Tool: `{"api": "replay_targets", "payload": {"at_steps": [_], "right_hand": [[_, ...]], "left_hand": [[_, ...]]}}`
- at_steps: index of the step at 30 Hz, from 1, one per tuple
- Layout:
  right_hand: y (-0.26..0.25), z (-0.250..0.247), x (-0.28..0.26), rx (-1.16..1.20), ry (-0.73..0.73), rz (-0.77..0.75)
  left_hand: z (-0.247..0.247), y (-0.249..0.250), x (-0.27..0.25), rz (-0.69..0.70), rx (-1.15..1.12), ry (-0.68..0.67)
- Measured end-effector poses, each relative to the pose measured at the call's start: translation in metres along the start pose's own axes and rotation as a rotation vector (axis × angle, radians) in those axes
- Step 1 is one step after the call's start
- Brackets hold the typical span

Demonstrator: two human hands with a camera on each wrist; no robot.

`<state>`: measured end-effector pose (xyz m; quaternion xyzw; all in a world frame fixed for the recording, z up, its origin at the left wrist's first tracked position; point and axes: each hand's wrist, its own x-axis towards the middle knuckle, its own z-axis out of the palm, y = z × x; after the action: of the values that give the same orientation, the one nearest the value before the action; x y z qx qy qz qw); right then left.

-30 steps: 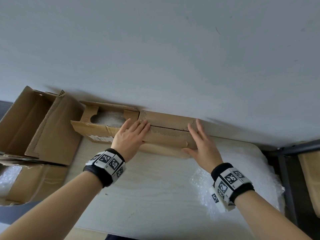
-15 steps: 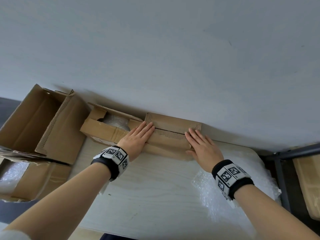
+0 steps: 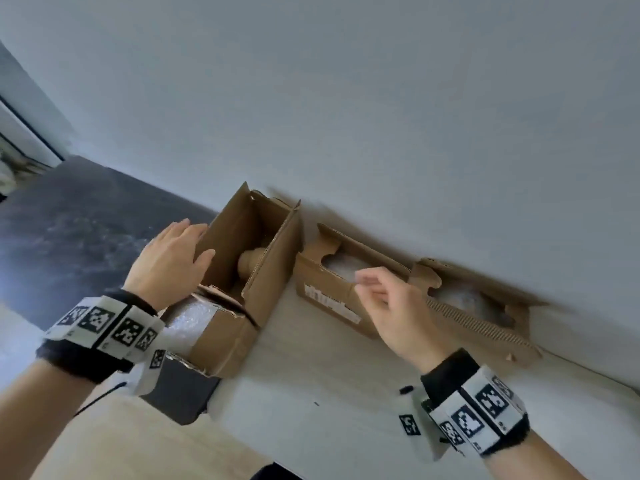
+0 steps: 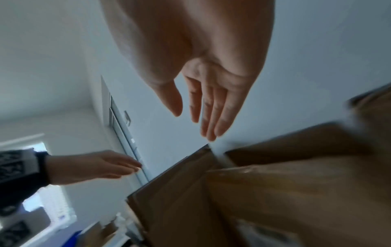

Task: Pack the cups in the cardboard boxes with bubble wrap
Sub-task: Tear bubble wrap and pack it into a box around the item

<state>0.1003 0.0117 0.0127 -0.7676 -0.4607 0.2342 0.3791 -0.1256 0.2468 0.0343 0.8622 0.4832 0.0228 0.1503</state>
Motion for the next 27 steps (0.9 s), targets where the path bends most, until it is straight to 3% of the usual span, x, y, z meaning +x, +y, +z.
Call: {"api": "replay_targets", "payload": {"at_steps": [3, 6, 9, 16, 23, 27], "right_hand": [[-0.034, 0.055, 0.052, 0.093, -0.167, 0.206], [-0.048, 0.101, 0.095, 0.081, -0.208, 0.375], [-0.049, 0.124, 0.119, 0.039, -0.19, 0.456], [-0.055, 0.124, 0.127, 0.287, -0.006, 0.568], [-0.089, 0.079, 0.107, 0.578, 0.002, 0.447], [-0.115, 0.04, 0.078, 0.648, -0.014, 0.326]], "left_hand": [[0.0, -0.029, 0.03, -0.1, 0.063, -0.177], [0.011, -0.042, 0.052, -0.117, -0.1, -0.27], [0.019, -0.047, 0.065, -0.101, -0.257, -0.283], [0.023, -0.056, 0.074, -0.106, -0.371, -0.245], [-0.026, -0.052, 0.059, -0.156, -0.855, -0.153], [-0.069, -0.052, 0.032, -0.04, -1.04, -0.102]]}}
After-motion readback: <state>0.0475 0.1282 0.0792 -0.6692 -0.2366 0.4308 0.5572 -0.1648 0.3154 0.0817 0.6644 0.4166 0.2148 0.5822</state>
